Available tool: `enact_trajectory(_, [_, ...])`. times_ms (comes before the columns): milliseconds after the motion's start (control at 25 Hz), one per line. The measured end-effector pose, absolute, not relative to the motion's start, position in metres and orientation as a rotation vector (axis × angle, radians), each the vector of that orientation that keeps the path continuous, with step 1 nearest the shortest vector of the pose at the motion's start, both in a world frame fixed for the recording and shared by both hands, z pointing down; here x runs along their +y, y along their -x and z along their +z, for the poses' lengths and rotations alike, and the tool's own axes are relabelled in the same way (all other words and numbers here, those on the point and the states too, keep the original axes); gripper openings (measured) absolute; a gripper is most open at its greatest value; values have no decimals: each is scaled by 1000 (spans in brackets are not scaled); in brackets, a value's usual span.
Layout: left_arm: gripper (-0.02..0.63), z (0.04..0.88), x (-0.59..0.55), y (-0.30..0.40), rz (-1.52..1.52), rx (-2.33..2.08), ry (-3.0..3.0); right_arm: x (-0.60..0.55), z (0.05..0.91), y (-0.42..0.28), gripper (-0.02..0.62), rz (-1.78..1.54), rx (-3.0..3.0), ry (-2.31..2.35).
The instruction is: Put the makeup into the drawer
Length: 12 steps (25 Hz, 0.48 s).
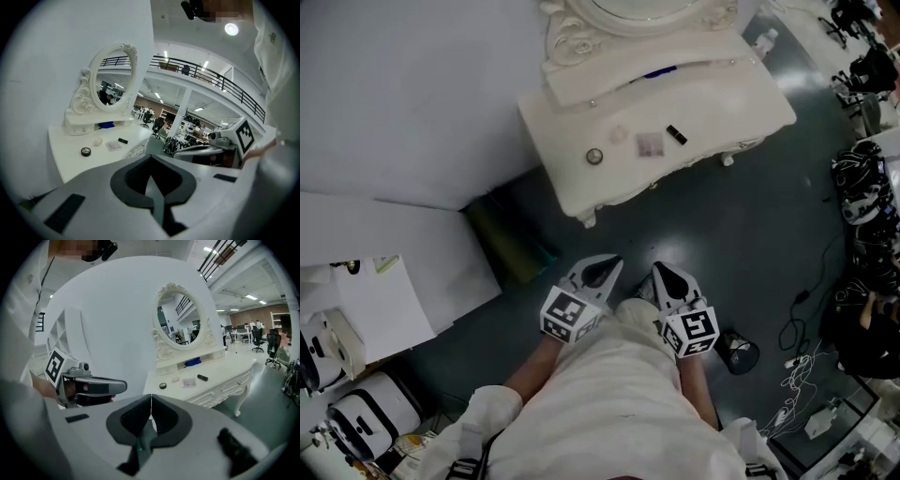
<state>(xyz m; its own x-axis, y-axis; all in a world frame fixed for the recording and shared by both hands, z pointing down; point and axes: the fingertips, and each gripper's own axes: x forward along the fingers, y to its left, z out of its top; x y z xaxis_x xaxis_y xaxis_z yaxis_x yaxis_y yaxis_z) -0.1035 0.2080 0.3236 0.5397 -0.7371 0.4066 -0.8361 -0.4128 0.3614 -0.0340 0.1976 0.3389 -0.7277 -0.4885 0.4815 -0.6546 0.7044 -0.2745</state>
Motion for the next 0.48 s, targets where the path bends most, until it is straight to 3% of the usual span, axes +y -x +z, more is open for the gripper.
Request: enact_trajectory(480, [9,359,151,75,271,-1279,-2209,145,369,13,14,601,-2529,-836])
